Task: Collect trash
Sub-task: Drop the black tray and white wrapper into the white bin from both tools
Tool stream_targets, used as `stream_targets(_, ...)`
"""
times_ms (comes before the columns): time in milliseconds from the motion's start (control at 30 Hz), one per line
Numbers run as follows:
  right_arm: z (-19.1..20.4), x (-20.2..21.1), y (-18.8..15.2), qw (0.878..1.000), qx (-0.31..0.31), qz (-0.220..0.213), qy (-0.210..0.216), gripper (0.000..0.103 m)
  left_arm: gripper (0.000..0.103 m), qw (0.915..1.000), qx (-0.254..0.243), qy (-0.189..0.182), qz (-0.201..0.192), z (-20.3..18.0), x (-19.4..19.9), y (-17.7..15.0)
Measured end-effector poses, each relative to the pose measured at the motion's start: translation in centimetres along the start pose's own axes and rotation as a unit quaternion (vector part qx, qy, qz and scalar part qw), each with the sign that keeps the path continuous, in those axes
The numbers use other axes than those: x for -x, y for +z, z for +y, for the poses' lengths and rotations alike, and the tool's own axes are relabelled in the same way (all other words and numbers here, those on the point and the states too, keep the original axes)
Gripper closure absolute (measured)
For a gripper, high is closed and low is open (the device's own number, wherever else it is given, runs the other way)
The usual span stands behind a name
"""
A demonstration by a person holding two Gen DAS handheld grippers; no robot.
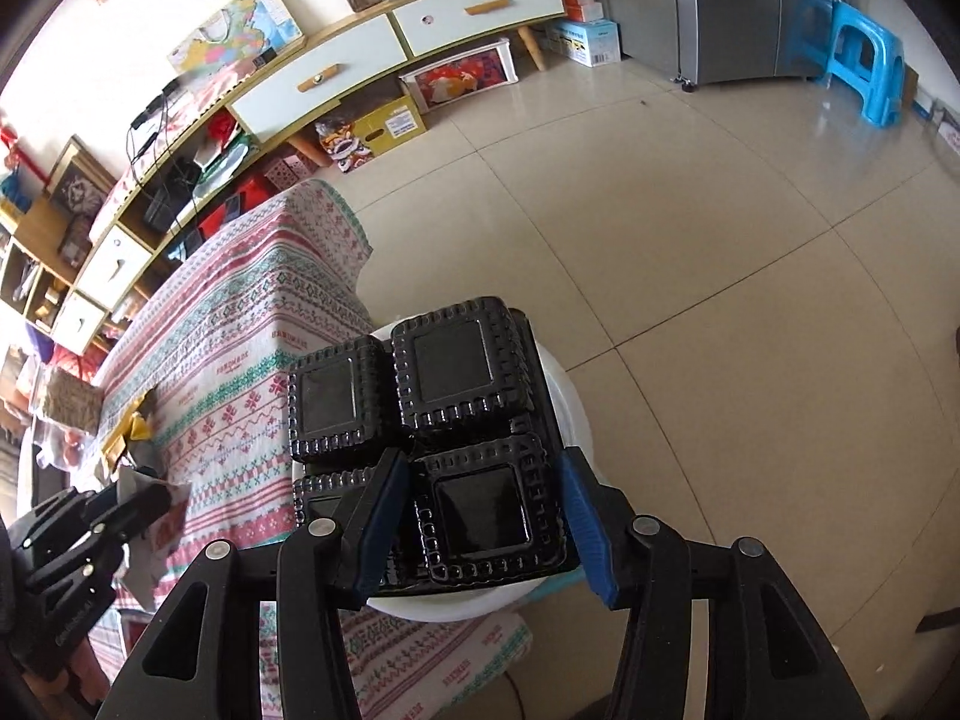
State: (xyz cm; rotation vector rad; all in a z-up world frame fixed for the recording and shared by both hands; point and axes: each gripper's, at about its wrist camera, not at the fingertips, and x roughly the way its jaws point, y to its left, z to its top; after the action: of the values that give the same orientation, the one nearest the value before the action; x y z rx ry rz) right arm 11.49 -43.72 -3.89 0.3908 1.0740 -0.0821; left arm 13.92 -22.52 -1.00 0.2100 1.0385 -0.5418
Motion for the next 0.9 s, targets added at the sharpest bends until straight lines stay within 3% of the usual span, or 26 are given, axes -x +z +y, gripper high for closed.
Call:
stream_targets(100, -0.1, -0.1, 0.1, 1.0, -0.004, 0.001, 0.004, 0.046, 0.083, 0.9999, 0.001, -0.01, -0.007, -0.6, -0.3, 0.4)
stream_targets(167, -0.3, 0.2, 0.2, 1.0, -0.006, -0.005, 0.007, 0.038, 0.083, 0.9998, 0.002, -0.018, -0.008, -1.0, -0.6, 0.8)
stream_targets(767, -2.0, 1.0, -0.6, 1.0, -0.012, -0.002, -0.012, 0.036, 0.08, 0.9973, 0.02, -0.07, -0.004, -3.3, -3.9, 2.9)
stream_targets(867, -2.7, 1.0, -0.7, 1.0, -0.015, 0.0, -0.017, 0.036, 0.068, 0.9972, 0.022, -0.069, -0.019, -3.6, -4.0, 3.1)
stream_targets(900, -2.9, 1.0, -0.7, 1.0, -0.018, 0.001, -0.018, 0.036, 0.052, 0.9973, 0.021, -0.067, -0.024, -3.8, -4.0, 3.2)
